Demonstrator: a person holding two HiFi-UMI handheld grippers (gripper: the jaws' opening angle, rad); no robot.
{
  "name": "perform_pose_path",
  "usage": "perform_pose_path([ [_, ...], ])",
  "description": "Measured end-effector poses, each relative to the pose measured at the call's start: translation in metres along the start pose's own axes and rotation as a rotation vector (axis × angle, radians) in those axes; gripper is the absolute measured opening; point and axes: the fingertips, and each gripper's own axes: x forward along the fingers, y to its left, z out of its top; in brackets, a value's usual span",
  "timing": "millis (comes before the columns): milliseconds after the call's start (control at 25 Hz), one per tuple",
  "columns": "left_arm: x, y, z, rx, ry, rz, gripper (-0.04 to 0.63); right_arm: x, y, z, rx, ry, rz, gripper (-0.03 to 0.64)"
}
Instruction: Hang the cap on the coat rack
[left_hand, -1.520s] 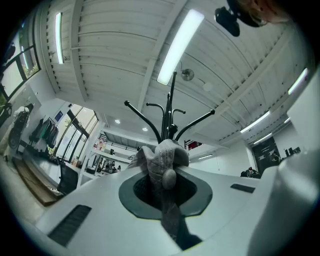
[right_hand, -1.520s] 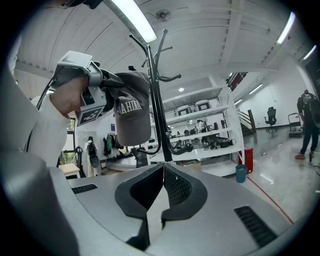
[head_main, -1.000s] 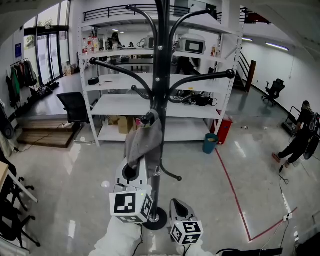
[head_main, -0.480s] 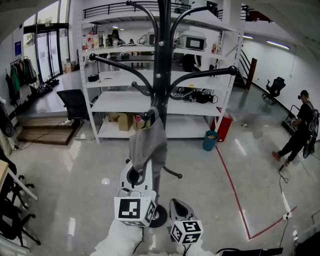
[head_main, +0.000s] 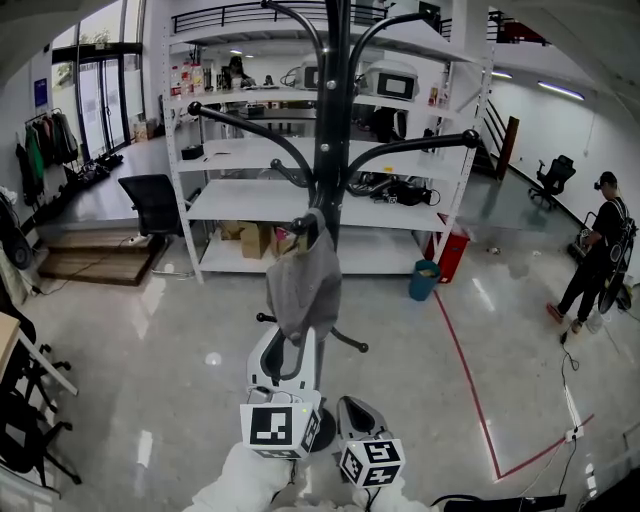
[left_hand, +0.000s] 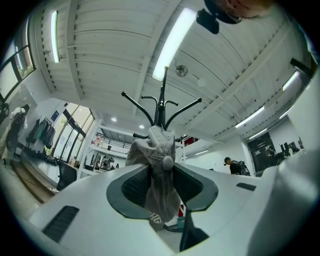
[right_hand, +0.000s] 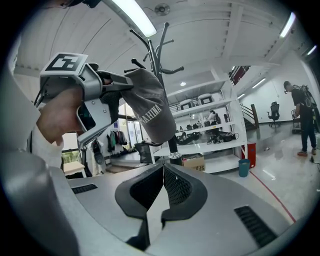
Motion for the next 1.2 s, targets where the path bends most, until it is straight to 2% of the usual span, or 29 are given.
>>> perform_pose_path([
  [560, -0.049, 0.0, -0.045, -0.033, 0.079, 0.063, 0.112, -0.009, 0.011, -0.009, 0.001, 0.011, 0.016, 0.011],
  [960, -0.103, -0.02, -0.112, -0.164, 0.276, 0.049, 0.11, -0.018, 0.022, -0.012, -0.015, 0.026, 0.058, 0.011],
  [1200, -0.121, -0.019, -0.127, -0.169, 0.317, 0.105, 0.03, -0.026, 0.019, -0.015, -0.034, 0.042, 0.079, 0.011],
])
